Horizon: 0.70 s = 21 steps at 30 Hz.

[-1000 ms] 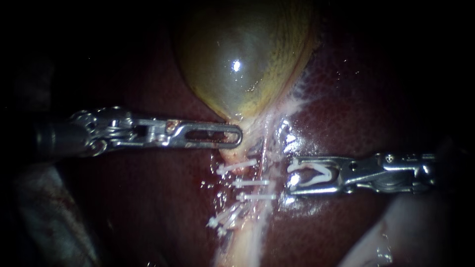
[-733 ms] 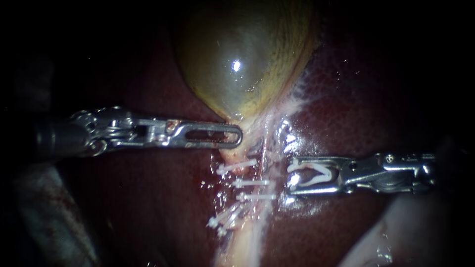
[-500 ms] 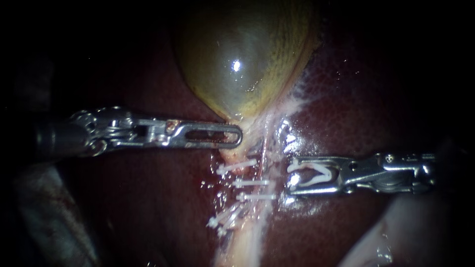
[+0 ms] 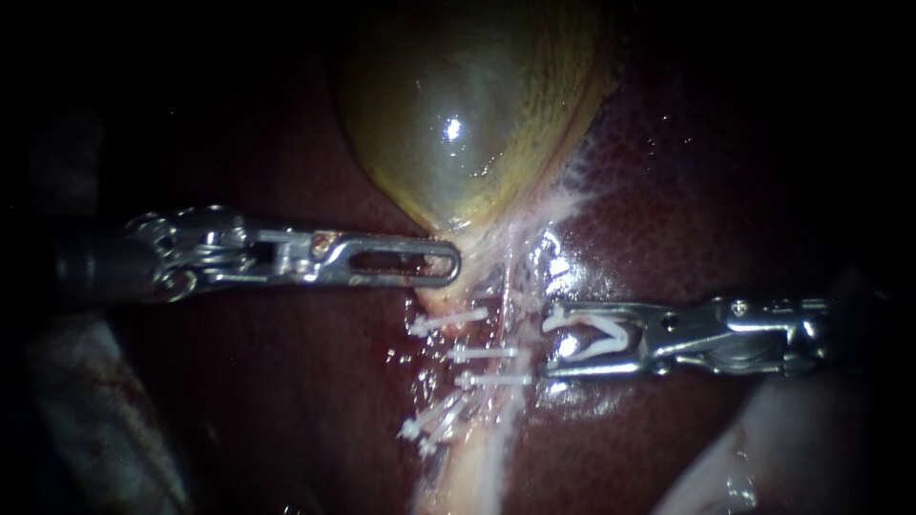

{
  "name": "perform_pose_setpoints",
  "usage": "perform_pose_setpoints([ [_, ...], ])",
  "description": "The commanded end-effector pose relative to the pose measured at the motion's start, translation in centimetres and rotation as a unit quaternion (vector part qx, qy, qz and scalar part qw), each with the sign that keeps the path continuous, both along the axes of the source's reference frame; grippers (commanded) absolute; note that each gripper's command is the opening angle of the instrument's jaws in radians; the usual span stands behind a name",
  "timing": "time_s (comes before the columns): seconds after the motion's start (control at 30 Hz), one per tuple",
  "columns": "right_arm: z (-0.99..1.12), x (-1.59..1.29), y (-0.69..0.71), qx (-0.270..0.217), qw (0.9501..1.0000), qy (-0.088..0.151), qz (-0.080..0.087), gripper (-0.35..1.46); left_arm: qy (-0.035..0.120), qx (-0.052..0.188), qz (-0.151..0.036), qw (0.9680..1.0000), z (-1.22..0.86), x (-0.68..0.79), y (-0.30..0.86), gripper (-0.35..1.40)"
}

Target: Clipping third clip right tube

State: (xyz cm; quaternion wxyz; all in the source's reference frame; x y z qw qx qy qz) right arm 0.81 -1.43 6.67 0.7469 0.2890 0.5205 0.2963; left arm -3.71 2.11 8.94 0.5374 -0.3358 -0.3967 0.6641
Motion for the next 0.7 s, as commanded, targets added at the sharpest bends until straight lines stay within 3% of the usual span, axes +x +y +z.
perform_pose_setpoints([
  [0.03, 0.00, 0.01, -0.01, 0.005, 1.0000, 0.000, 0.001, 0.47, -0.001, 0.000, 0.001, 1.0000, -0.01, 0.02, 0.01, -0.35],
  [0.33, 0.08, 0.10, -0.02, 0.043, 0.9989, -0.003, 0.017, 0.50, -0.001, 0.004, 0.001, 1.0000, -0.26, 0.20, 0.07, -0.35],
  [0.7, 0.22, 0.20, -0.03, 0.082, 0.9960, -0.007, 0.035, 0.52, -0.002, 0.007, 0.000, 1.0000, -0.52, 0.21, 0.03, -0.35],
])
